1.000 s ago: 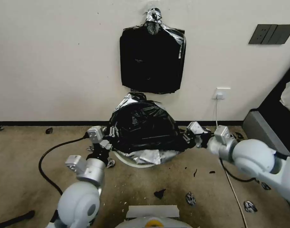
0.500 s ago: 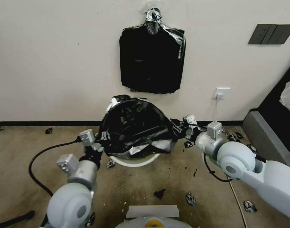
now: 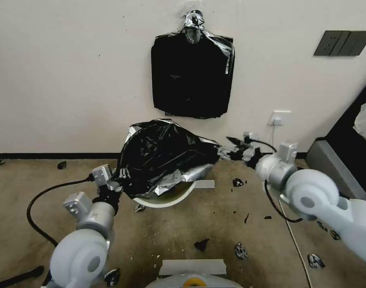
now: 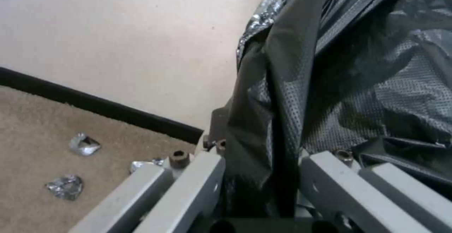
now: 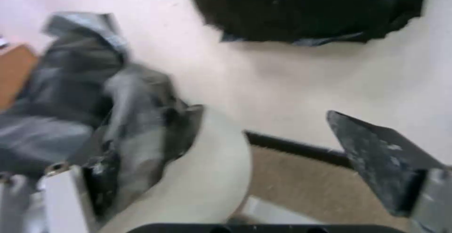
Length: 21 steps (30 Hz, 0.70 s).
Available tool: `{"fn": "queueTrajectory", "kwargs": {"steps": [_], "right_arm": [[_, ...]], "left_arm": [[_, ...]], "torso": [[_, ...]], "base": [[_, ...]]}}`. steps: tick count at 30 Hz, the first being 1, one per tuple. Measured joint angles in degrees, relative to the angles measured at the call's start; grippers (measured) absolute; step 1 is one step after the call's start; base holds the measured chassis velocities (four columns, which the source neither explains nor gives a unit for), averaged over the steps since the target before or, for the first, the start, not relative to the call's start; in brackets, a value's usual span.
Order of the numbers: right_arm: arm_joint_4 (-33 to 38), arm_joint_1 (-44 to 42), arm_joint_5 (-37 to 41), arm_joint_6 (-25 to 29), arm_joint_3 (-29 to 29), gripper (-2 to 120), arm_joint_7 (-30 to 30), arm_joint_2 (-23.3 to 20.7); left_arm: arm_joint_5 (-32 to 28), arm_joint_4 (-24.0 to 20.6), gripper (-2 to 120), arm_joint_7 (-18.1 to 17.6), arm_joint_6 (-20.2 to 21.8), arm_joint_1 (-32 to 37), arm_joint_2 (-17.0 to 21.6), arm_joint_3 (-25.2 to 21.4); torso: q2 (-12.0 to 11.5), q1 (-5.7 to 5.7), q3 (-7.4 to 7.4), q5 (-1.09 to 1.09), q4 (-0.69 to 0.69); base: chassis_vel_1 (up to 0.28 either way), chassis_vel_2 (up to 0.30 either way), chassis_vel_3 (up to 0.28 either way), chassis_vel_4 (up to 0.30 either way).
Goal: Place a trash bag onto the trash bin.
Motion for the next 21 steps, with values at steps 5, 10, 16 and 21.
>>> {"fn": "queueTrajectory", "kwargs": {"steps": [5, 10, 16, 21], "right_arm": [[1.8, -3.7, -5.3, -1.1, 3.2, 100, -8.1, -1.9], [3.1, -4.6, -14.0, 0.8, 3.3, 100, -10.4, -1.5], [6.8, -10.1, -32.9, 8.8, 3.2, 100, -14.8, -1.4], [8.2, -14.7, -46.0, 16.8, 1.3, 100, -20.3, -1.2]], "left_arm": [[0.0, -0.4, 3, 0.0, 0.2, 0.1, 0.1, 0.0], [-0.1, -0.9, 3, -0.3, 0.5, 0.3, 0.0, 0.0], [-2.9, -1.7, 3, -2.2, 2.1, -0.1, 0.0, -0.7], [-4.0, -2.2, 3, -3.1, 3.5, -0.3, 0.4, -0.5]], "torso": [[0.0, 0.00, 0.00, 0.01, 0.00], [0.0, 0.00, 0.00, 0.00, 0.00], [0.0, 0.00, 0.00, 0.00, 0.01], [0.0, 0.00, 0.00, 0.00, -0.01]], "base": [[0.000, 0.000, 0.000, 0.000], [0.000, 0.000, 0.000, 0.000], [0.000, 0.000, 0.000, 0.000], [0.000, 0.000, 0.000, 0.000]]}}
